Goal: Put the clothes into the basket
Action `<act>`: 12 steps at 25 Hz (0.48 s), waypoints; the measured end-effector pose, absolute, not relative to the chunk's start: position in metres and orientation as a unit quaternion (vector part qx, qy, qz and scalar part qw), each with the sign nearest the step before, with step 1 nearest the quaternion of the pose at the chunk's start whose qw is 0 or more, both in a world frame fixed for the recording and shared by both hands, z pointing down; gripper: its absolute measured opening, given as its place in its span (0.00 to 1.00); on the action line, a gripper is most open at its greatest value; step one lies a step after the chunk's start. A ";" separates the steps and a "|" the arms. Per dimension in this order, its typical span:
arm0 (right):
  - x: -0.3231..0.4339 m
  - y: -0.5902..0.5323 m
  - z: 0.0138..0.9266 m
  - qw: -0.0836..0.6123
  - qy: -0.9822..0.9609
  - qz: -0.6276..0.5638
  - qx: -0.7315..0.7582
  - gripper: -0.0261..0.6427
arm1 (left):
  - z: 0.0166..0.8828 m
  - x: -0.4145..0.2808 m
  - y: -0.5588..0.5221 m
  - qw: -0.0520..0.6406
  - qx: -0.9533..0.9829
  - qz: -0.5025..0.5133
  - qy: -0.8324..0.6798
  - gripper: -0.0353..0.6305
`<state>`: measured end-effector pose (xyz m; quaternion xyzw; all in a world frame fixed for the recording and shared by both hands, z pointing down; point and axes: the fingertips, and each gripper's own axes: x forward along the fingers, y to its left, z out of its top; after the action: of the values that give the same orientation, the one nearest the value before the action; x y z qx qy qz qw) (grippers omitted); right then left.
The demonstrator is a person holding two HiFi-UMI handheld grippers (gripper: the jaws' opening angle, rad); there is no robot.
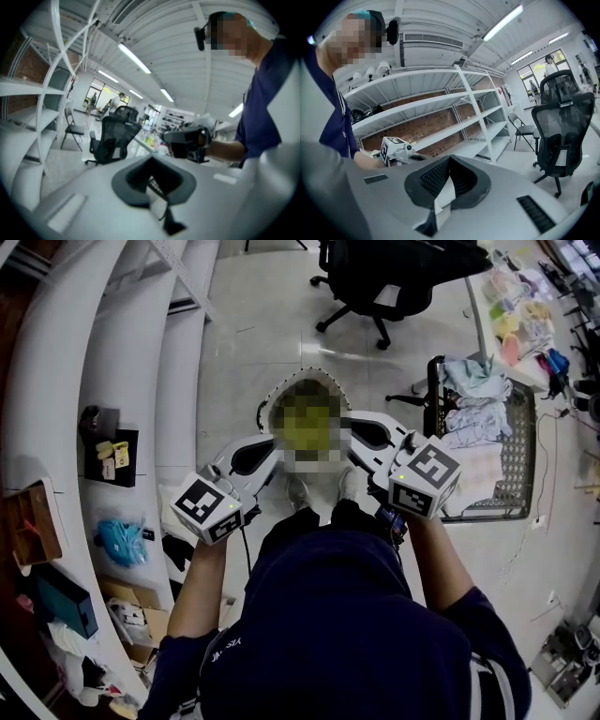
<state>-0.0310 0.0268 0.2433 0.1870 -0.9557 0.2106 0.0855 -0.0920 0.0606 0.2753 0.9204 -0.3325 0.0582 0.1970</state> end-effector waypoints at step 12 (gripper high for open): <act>-0.029 0.031 0.233 0.078 -0.958 0.192 0.197 0.05 | 0.243 -0.090 0.059 0.165 0.929 0.044 -0.329 0.06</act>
<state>-0.0289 0.0313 0.2328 0.1974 -0.9583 0.1916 0.0779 -0.0897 0.0588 0.2429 0.9288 -0.3287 0.0435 0.1655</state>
